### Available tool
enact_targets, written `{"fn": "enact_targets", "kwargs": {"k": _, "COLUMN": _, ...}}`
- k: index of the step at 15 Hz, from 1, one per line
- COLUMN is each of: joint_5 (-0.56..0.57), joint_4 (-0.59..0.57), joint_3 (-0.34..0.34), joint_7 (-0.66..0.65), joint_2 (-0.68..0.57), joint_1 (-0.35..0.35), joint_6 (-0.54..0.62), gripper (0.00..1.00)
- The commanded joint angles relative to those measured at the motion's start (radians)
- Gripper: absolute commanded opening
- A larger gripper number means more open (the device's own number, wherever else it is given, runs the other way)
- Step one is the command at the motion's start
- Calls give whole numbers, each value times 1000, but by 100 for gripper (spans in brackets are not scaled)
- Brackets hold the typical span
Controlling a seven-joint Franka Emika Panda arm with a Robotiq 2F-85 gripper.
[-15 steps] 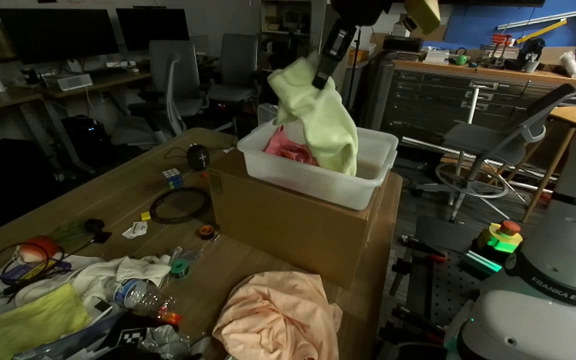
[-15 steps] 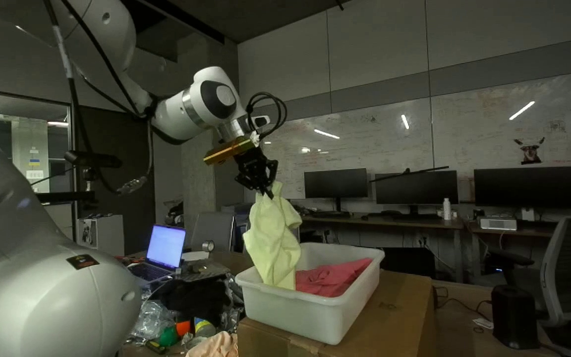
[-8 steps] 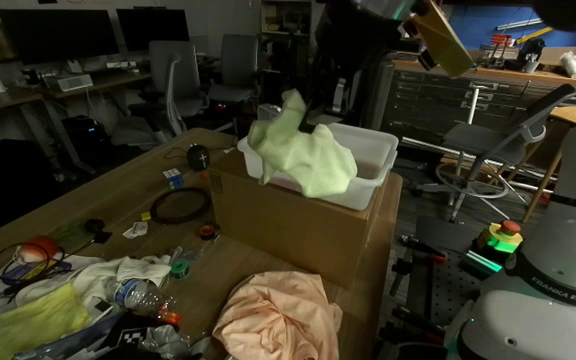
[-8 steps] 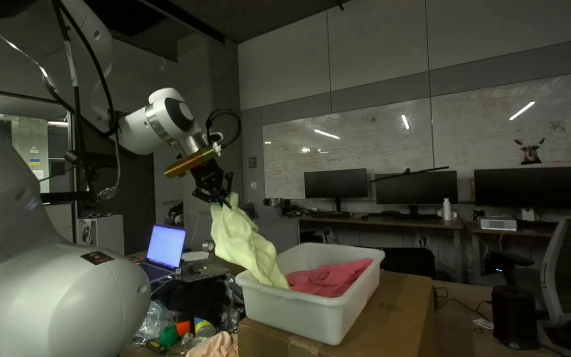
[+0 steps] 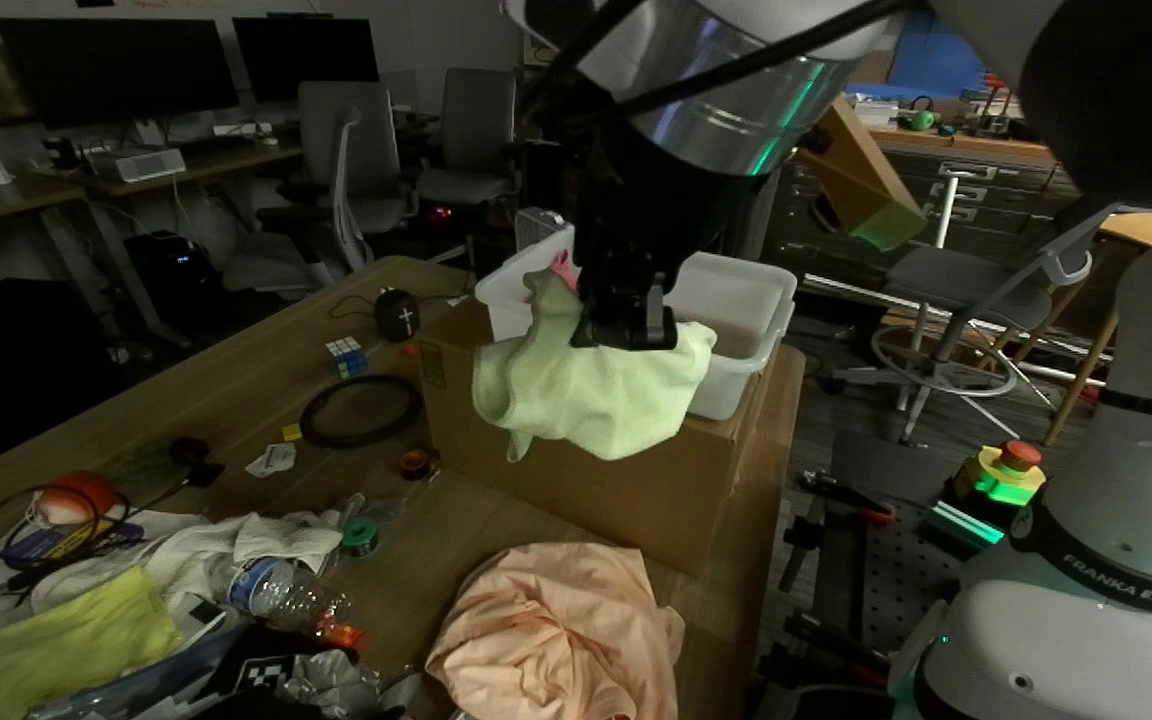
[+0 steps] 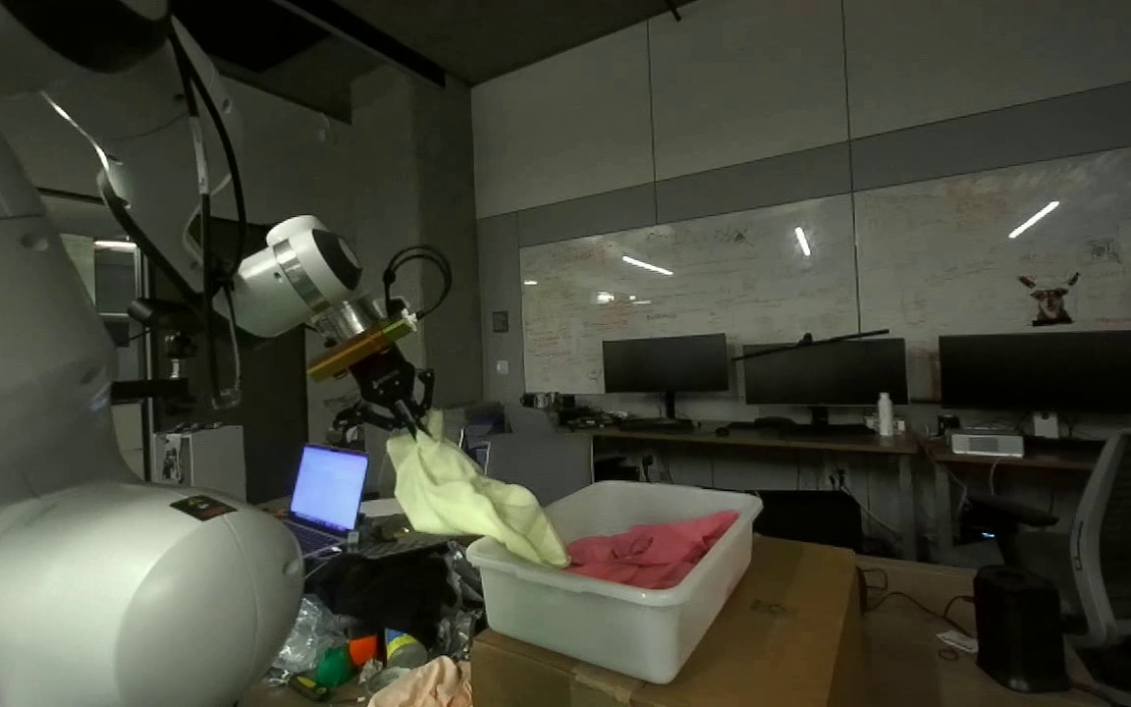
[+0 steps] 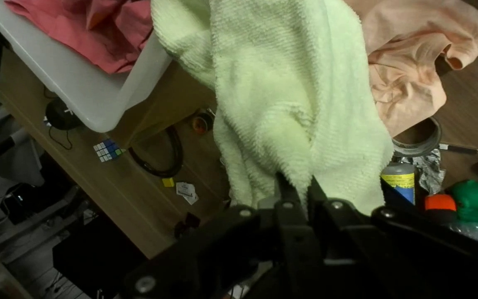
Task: Remove the clothes from the box and put them on the table
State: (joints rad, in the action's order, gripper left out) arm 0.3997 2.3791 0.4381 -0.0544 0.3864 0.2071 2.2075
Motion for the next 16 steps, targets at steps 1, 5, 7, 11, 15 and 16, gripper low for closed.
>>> {"fn": "enact_targets", "kwargs": {"k": 1, "joint_5": 64, "joint_4": -101, "joint_3": 8, "joint_7": -30, "joint_2": -125, "joint_1": 5, "joint_6": -12, "gripper": 9}}
{"fn": "enact_targets", "kwargs": {"k": 5, "joint_5": 116, "joint_4": -174, "joint_3": -7, "joint_7": -41, "joint_2": -231, "joint_1": 9, "joint_6": -27, "gripper": 9}}
{"fn": "enact_targets", "kwargs": {"k": 7, "joint_5": 131, "joint_4": -200, "joint_3": -24, "joint_7": -37, "joint_2": -266, "joint_1": 13, "joint_6": -29, "gripper": 34}}
{"fn": "enact_targets", "kwargs": {"k": 11, "joint_5": 135, "joint_4": -225, "joint_3": -70, "joint_7": -26, "joint_2": -295, "joint_1": 12, "joint_6": -36, "gripper": 50}}
{"fn": "enact_targets", "kwargs": {"k": 15, "joint_5": 137, "joint_4": -204, "joint_3": -121, "joint_7": -22, "joint_2": -272, "joint_1": 0, "joint_6": -27, "gripper": 81}}
{"fn": "enact_targets", "kwargs": {"k": 16, "joint_5": 138, "joint_4": -197, "joint_3": -134, "joint_7": -26, "joint_2": -264, "joint_1": -3, "joint_6": -26, "gripper": 88}}
